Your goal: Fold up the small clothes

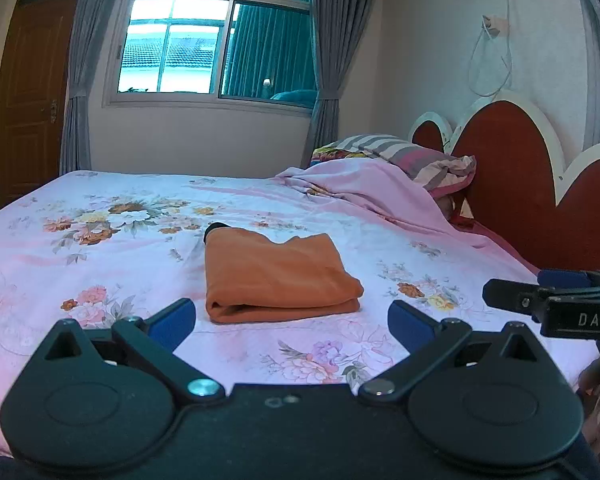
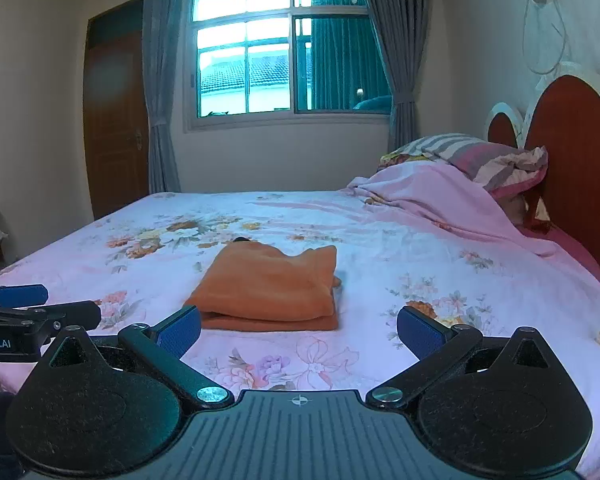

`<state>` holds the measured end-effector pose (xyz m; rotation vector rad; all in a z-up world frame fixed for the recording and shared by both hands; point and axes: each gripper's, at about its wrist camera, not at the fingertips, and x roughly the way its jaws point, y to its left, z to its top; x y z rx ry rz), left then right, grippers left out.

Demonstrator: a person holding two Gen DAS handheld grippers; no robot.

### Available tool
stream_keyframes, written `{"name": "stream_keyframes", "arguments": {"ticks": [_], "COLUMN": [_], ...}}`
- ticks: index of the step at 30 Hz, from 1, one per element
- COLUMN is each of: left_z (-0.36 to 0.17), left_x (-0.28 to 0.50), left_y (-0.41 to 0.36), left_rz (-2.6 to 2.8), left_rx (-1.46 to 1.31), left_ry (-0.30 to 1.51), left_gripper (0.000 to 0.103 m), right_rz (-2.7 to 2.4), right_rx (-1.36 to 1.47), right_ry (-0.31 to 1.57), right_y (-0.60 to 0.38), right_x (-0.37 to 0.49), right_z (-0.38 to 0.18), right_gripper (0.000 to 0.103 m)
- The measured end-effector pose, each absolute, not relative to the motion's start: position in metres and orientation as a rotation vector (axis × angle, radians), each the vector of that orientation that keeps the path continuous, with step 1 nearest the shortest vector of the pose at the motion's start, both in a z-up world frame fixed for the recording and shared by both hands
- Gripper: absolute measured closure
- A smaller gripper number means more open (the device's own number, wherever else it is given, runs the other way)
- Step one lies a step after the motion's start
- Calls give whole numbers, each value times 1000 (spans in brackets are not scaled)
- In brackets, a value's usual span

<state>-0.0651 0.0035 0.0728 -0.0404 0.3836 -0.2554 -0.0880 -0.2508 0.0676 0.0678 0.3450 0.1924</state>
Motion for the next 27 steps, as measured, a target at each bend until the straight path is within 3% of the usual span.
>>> {"name": "stream_keyframes", "arguments": {"ticks": [27], "left_z": [71], "left_x": [-66], "left_y": [4], "left_rz": [-267], "left_rx": [-41], "left_ry": [382], "left_gripper": [1], "right_rz": [215], "right_rx": [45], "right_ry": [346], "right_y": [-252], "right_x": [-84], "right_z": [66], "right_gripper": [0]}}
